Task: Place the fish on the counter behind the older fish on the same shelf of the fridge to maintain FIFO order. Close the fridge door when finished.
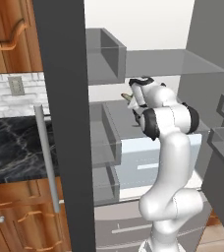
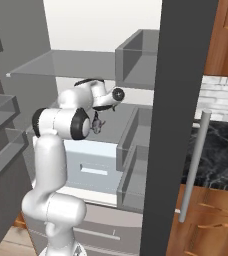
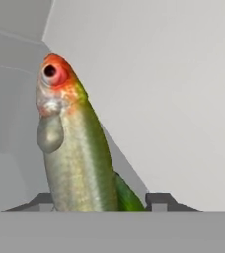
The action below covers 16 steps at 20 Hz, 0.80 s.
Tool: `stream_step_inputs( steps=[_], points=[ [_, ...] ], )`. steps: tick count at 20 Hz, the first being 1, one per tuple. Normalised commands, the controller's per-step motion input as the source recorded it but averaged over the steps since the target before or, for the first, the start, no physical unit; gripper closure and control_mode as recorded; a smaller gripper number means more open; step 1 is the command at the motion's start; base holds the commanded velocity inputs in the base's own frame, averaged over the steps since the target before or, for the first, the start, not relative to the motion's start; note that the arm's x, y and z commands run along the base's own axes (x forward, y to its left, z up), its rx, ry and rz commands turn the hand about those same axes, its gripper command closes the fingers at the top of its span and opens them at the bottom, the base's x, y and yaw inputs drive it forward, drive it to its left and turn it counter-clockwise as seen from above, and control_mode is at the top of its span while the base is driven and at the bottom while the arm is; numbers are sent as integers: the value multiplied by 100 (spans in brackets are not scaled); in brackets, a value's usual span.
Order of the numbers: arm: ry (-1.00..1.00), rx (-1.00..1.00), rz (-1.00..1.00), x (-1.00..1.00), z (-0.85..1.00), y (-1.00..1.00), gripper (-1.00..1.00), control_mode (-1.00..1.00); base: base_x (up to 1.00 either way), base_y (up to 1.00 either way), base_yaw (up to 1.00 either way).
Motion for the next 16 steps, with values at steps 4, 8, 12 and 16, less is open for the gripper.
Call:
stream_step_inputs(
  steps=[4,8,12,16],
  points=[
    [-5,0,13,6,-31,5,-100,-100,0,0,0],
    [-7,0,14,0,-21,0,-100,-100,0,0,0],
    [-10,-2,6,-11,-7,10,-100,-100,0,0,0],
    [-11,0,0,-56,8,2,-100,-100,0,0,0]
  ],
)
